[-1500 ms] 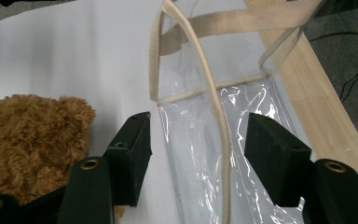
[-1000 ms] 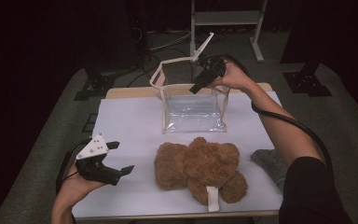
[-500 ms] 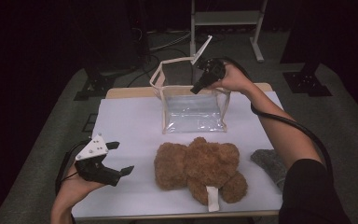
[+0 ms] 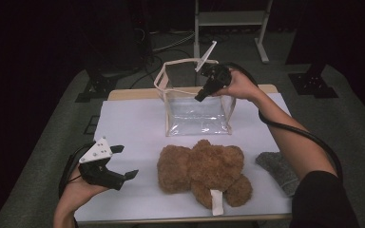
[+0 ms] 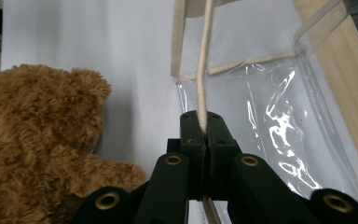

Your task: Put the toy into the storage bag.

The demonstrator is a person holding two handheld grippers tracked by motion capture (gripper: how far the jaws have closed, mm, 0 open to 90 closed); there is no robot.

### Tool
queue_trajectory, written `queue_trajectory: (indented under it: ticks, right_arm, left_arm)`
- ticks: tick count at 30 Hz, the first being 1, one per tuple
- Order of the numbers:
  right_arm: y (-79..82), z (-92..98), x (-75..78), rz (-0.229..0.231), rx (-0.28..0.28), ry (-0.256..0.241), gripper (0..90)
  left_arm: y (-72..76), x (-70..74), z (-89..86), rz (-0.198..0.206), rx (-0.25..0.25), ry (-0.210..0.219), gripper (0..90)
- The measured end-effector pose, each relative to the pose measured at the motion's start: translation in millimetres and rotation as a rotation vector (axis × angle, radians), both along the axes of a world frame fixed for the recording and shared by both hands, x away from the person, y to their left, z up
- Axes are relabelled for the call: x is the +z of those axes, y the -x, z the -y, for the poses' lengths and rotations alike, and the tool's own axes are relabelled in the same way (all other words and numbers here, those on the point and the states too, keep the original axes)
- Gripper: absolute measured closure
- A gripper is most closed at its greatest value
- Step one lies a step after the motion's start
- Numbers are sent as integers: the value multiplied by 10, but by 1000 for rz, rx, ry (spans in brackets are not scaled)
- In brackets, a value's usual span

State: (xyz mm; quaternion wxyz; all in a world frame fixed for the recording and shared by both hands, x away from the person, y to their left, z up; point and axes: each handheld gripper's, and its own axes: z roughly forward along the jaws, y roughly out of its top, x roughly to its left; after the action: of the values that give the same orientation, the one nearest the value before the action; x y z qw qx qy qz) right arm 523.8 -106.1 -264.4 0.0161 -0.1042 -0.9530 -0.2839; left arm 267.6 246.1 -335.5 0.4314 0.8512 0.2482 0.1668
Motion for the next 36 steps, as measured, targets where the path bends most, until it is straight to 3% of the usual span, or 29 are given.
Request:
queue_trajectory:
  ticks: [15, 26, 36]
  right_arm:
    - [343, -25, 12, -26, 42, 2, 871]
    - [484, 61, 10, -44, 68, -12, 871]
    - [611, -11, 10, -48, 111, -4, 871]
  left_arm:
    - [17, 22, -13, 7, -3, 5, 72]
    - [17, 24, -7, 5, -6, 1, 72]
    - [23, 22, 5, 7, -7, -2, 72]
